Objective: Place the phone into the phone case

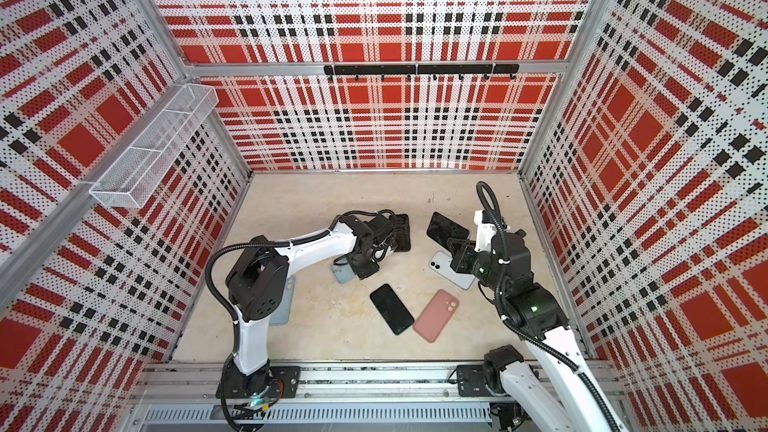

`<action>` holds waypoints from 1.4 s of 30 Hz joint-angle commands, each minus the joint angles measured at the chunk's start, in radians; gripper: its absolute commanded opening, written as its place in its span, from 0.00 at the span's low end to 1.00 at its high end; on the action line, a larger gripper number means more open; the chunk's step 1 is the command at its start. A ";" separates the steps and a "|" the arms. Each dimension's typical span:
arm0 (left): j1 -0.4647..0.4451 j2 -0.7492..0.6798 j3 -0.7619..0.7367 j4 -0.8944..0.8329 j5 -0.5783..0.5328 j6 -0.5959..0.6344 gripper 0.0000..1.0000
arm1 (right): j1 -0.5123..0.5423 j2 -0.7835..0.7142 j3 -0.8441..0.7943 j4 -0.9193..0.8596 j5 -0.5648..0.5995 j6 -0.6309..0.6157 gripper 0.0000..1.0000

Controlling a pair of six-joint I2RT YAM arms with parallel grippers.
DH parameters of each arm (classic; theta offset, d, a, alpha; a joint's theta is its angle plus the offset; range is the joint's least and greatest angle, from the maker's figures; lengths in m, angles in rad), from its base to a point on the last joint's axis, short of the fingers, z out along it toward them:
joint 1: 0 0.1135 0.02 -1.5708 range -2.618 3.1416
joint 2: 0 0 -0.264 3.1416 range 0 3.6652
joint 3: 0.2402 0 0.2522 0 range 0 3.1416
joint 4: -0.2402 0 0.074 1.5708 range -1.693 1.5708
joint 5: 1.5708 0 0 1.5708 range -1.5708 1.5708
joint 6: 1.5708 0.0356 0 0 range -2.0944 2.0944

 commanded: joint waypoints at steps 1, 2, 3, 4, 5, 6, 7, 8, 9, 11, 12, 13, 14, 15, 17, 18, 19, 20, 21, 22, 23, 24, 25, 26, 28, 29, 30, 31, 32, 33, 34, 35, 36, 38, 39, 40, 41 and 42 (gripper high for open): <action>0.029 -0.045 0.026 0.028 -0.001 -0.007 0.28 | -0.004 -0.011 0.043 0.053 0.008 -0.001 0.00; 0.038 -0.062 0.031 0.029 0.000 -0.020 0.32 | -0.004 -0.011 0.044 0.051 0.008 -0.003 0.00; 0.048 -0.089 0.031 0.036 0.000 -0.034 0.39 | -0.004 -0.011 0.043 0.052 0.008 -0.002 0.00; 0.056 -0.115 0.028 0.045 -0.019 -0.058 0.46 | -0.004 -0.010 0.041 0.055 0.004 -0.003 0.00; 0.066 -0.144 0.027 0.045 -0.017 -0.075 0.49 | -0.004 -0.007 0.040 0.058 0.001 -0.003 0.00; 0.077 -0.179 0.024 0.047 -0.025 -0.102 0.53 | -0.004 -0.001 0.038 0.063 -0.007 -0.006 0.00; 0.087 -0.211 0.019 0.048 -0.046 -0.135 0.55 | -0.004 0.007 0.038 0.066 -0.015 -0.007 0.00; 0.099 -0.242 0.019 0.040 -0.046 -0.171 0.55 | -0.004 0.017 0.039 0.070 -0.028 -0.010 0.00; 0.110 -0.280 0.015 0.033 -0.051 -0.234 0.55 | -0.004 0.030 0.039 0.076 -0.044 -0.015 0.00; 0.134 -0.347 -0.005 0.021 -0.064 -0.381 0.54 | -0.004 0.058 0.043 0.090 -0.085 -0.026 0.00; 0.149 -0.380 -0.019 0.000 -0.080 -0.481 0.54 | -0.004 0.079 0.046 0.097 -0.115 -0.034 0.00; 0.165 -0.406 -0.035 -0.029 -0.090 -0.581 0.54 | -0.005 0.098 0.051 0.098 -0.140 -0.044 0.00; 0.185 -0.431 -0.063 -0.045 -0.071 -0.665 0.54 | -0.004 0.121 0.055 0.104 -0.167 -0.051 0.00; 0.208 -0.457 -0.103 -0.059 -0.046 -0.761 0.53 | -0.005 0.144 0.060 0.107 -0.195 -0.062 0.00; 0.243 -0.505 -0.211 -0.056 0.026 -0.925 0.51 | -0.003 0.189 0.073 0.111 -0.236 -0.079 0.00; 0.255 -0.527 -0.277 -0.014 0.081 -0.988 0.50 | -0.004 0.208 0.077 0.114 -0.252 -0.083 0.00; 0.263 -0.543 -0.348 0.049 0.140 -1.036 0.48 | -0.005 0.224 0.081 0.120 -0.264 -0.086 0.00; 0.267 -0.554 -0.413 0.118 0.187 -1.077 0.46 | -0.004 0.235 0.082 0.130 -0.274 -0.086 0.00; 0.271 -0.556 -0.468 0.168 0.217 -1.121 0.43 | -0.003 0.244 0.083 0.142 -0.286 -0.084 0.00; 0.273 -0.548 -0.502 0.195 0.237 -1.154 0.41 | -0.003 0.249 0.083 0.150 -0.291 -0.081 0.00; 0.273 -0.540 -0.525 0.222 0.252 -1.175 0.38 | -0.003 0.252 0.083 0.156 -0.294 -0.080 0.00; 0.268 -0.529 -0.539 0.237 0.251 -1.199 0.38 | -0.003 0.254 0.082 0.161 -0.298 -0.079 0.00; 0.264 -0.522 -0.548 0.251 0.249 -1.213 0.38 | -0.002 0.254 0.081 0.162 -0.299 -0.078 0.00; 0.259 -0.515 -0.554 0.269 0.250 -1.223 0.38 | -0.003 0.253 0.079 0.161 -0.301 -0.079 0.00; 0.253 -0.502 -0.557 0.298 0.246 -1.236 0.40 | -0.003 0.246 0.071 0.161 -0.299 -0.080 0.00; 0.253 -0.495 -0.556 0.307 0.247 -1.238 0.40 | -0.003 0.243 0.065 0.161 -0.297 -0.079 0.00; 0.253 -0.487 -0.554 0.315 0.247 -1.241 0.40 | -0.003 0.237 0.058 0.164 -0.295 -0.076 0.00; 0.252 -0.478 -0.552 0.325 0.247 -1.241 0.41 | -0.003 0.233 0.048 0.169 -0.295 -0.072 0.00; 0.253 -0.469 -0.549 0.329 0.247 -1.243 0.42 | -0.003 0.230 0.042 0.172 -0.297 -0.069 0.00; 0.251 -0.458 -0.546 0.335 0.242 -1.247 0.42 | -0.002 0.226 0.034 0.176 -0.298 -0.066 0.00; 0.252 -0.451 -0.542 0.342 0.237 -1.249 0.44 | -0.003 0.224 0.027 0.181 -0.297 -0.061 0.00; 0.250 -0.438 -0.538 0.348 0.227 -1.251 0.45 | -0.003 0.221 0.021 0.187 -0.298 -0.056 0.00; 0.252 -0.418 -0.530 0.351 0.215 -1.249 0.45 | -0.003 0.220 0.015 0.193 -0.297 -0.051 0.00; 0.251 -0.379 -0.507 0.346 0.184 -1.251 0.45 | -0.003 0.217 0.010 0.202 -0.294 -0.045 0.00; 0.251 -0.355 -0.493 0.342 0.173 -1.249 0.44 | -0.003 0.216 0.011 0.203 -0.290 -0.043 0.00; 0.249 -0.335 -0.481 0.337 0.167 -1.251 0.43 | -0.004 0.215 0.013 0.204 -0.288 -0.040 0.00; 0.246 -0.316 -0.470 0.338 0.164 -1.251 0.42 | -0.003 0.213 0.016 0.203 -0.288 -0.041 0.00; 0.241 -0.297 -0.457 0.331 0.157 -1.250 0.40 | -0.003 0.211 0.020 0.201 -0.284 -0.041 0.00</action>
